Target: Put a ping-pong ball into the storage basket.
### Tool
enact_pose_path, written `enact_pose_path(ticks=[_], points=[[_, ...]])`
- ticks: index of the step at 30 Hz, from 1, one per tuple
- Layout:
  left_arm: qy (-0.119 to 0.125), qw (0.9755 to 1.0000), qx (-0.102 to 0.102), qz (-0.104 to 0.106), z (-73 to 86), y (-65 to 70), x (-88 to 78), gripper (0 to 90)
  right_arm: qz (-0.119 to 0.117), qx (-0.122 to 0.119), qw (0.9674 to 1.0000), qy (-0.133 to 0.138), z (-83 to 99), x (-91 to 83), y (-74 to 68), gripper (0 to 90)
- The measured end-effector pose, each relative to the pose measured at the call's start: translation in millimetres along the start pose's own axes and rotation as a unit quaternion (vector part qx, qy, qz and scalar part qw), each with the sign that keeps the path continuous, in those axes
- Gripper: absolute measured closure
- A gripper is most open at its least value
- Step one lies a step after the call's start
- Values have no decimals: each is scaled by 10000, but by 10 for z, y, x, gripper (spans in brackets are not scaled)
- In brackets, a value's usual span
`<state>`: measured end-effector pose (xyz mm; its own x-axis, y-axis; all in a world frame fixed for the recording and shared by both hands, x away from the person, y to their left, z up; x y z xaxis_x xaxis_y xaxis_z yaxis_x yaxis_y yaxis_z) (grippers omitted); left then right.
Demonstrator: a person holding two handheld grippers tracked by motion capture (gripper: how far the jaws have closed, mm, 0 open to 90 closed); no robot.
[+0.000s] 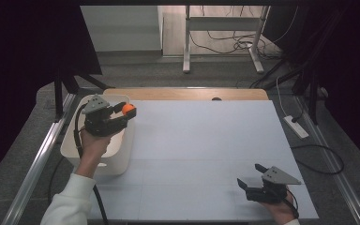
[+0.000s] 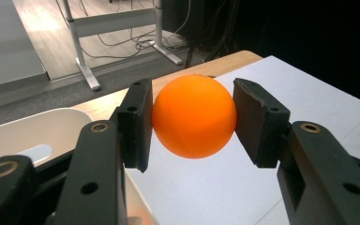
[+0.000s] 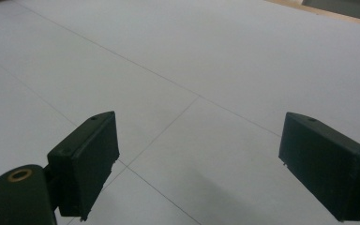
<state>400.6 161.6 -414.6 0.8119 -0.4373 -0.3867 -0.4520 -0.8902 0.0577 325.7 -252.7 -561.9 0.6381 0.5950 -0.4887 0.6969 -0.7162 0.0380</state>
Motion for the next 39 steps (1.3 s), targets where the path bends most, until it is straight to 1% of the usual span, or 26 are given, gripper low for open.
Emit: enact_pose_path(ticks=[4,14,18,28,31,33,35,39], points=[[-2,10000,-52,-75,14,-66,-8,507,11,-4,10000,-9,2,-2,3,118],[-42,9993,-221,-310,59,-296,-27,506,-8,7,10000,0,1,2,-1,118],[-86,9989,-203,-421,75,-374,-45,507,-11,8,10000,-5,1,3,-5,118],[-79,9976,-326,-607,95,-549,-104,507,-8,13,10000,-8,0,6,-6,118],[-163,9969,-256,-725,92,-610,-93,507,-7,18,10000,-7,1,6,-4,118],[-156,9967,-298,-741,75,-638,-94,507,-9,12,10000,-16,2,10,-5,118],[-189,9965,-293,-764,75,-662,-88,506,-10,3,10000,-28,3,20,-8,118],[-290,9955,-352,-829,119,-722,-57,507,-35,-31,10000,-64,8,40,-18,118]])
Point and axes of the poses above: each handheld gripper's, and its own axes: x roughly forward along the jaws, z roughly out of its underside, y roughly to its right, the point moved 10 cm from there along x, roughly forward along the jaws, and after that the axes turned 5 degrees about -z, right-handed, at the moved point
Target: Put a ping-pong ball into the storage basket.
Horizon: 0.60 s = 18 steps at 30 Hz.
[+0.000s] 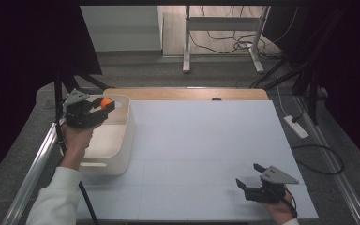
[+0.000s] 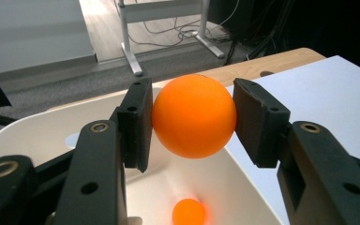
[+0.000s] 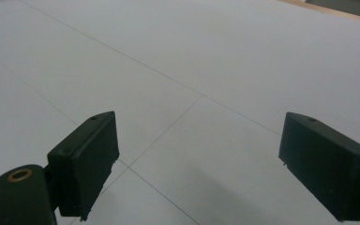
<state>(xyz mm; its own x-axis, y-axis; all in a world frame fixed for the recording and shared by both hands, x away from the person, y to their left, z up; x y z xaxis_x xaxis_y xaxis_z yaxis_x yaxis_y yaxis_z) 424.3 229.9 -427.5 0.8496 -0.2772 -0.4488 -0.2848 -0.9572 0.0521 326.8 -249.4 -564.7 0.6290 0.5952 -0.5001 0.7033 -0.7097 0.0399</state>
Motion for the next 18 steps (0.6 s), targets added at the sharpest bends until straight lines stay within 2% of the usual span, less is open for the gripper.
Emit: enact_pose_path(ticks=[2,5,18], points=[[-30,10000,-16,-3,12,-11,12,507,-5,14,10000,15,-2,-1,1,118],[-229,9997,-76,-29,63,-36,74,506,-17,8,10000,10,2,2,-4,119],[-534,9985,-136,-48,184,-63,230,505,15,38,10000,11,7,-11,7,118]])
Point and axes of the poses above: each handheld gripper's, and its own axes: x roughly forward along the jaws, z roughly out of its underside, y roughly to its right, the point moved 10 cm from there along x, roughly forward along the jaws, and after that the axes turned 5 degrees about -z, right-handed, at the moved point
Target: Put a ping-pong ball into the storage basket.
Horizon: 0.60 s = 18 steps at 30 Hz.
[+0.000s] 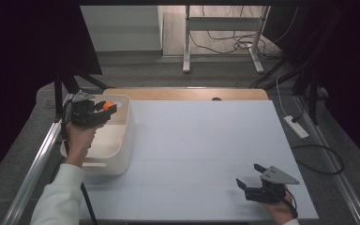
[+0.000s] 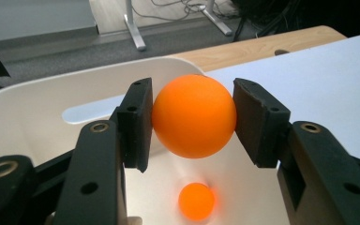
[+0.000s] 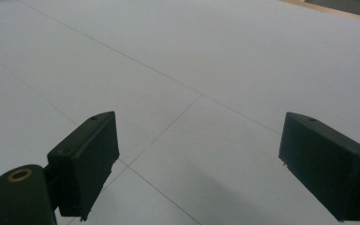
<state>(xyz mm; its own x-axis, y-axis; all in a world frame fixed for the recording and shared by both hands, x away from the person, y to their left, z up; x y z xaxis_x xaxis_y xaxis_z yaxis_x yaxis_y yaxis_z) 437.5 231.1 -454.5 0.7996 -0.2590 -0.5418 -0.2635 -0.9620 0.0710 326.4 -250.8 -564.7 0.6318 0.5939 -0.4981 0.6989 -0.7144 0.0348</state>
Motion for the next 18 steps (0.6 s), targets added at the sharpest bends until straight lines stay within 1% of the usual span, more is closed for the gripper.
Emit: enact_pose_path(ticks=[7,12,18], points=[[-146,9999,-33,-84,75,-45,57,505,17,-6,10000,0,0,-3,4,118],[-219,9997,-85,-83,119,-58,100,504,9,-3,10000,-7,3,1,4,119],[-352,9993,-14,-117,155,-42,144,504,4,-8,10000,-13,5,1,3,119]])
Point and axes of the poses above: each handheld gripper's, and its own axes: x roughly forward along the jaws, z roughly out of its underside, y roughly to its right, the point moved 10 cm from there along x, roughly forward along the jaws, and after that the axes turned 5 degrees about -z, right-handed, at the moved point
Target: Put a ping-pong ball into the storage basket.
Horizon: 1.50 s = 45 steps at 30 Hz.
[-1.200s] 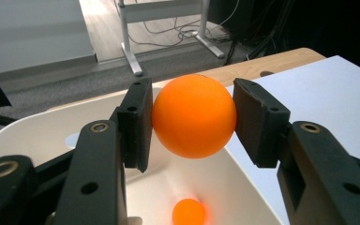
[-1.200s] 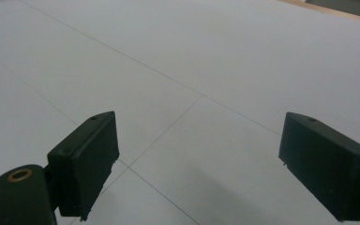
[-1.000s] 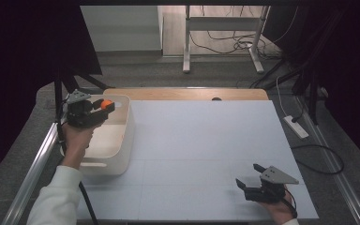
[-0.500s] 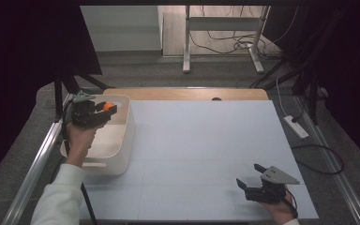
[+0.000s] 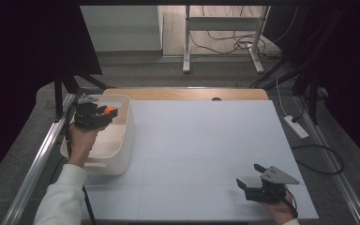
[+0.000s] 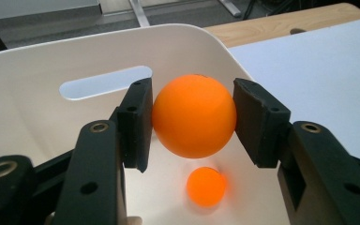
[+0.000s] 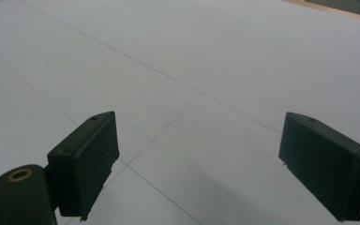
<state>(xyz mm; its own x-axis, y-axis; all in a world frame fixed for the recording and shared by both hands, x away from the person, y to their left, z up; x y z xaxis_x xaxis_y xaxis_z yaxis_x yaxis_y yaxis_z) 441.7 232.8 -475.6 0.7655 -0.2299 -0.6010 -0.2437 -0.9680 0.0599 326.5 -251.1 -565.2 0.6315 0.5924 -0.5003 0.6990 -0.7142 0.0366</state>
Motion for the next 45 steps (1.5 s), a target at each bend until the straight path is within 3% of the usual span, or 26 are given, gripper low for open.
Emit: enact_pose_path(ticks=[8,27,34,45], points=[[-142,9999,67,35,32,24,42,503,25,6,10000,-25,9,-4,15,119],[-23,10000,47,33,4,23,-7,500,6,-1,10000,-34,9,4,8,119],[133,9999,36,-81,-49,42,-25,210,18,-9,10000,-39,9,-1,13,119],[270,9993,59,256,-86,168,-96,176,3,15,10000,-43,17,-3,25,119]])
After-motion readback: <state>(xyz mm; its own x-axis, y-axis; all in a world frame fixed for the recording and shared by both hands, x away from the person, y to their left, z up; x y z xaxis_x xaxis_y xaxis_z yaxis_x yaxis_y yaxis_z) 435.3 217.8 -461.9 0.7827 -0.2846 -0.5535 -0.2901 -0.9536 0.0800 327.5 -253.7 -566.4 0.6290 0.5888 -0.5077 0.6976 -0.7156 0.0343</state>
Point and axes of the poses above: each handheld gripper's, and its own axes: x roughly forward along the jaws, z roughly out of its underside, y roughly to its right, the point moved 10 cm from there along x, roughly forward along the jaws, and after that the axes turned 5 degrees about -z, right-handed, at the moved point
